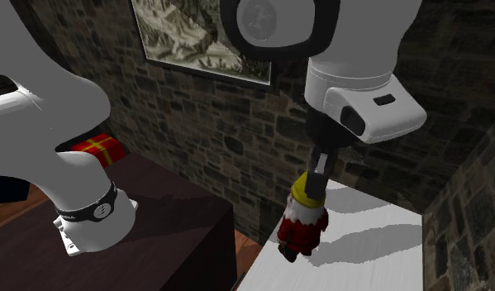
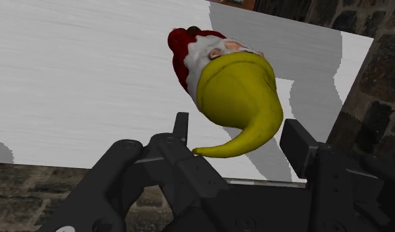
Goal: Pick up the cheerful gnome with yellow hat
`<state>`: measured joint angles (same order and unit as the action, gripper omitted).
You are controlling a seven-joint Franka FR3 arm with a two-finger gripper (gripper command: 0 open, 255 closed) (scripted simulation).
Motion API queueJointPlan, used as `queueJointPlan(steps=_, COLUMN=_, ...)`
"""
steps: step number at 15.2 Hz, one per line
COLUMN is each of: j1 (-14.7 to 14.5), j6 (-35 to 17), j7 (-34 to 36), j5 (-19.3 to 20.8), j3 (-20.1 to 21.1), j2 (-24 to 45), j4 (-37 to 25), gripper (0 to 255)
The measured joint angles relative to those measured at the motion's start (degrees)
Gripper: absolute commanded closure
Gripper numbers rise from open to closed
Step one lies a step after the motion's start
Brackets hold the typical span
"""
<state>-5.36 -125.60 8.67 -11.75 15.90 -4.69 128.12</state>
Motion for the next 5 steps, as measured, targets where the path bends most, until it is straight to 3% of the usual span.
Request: queueJointPlan(steps=5, j1=0.1, j6=3.7, j7=0.3, j5=0.0, j3=-0.2, j2=-1.5, j4=-2.3, gripper=255)
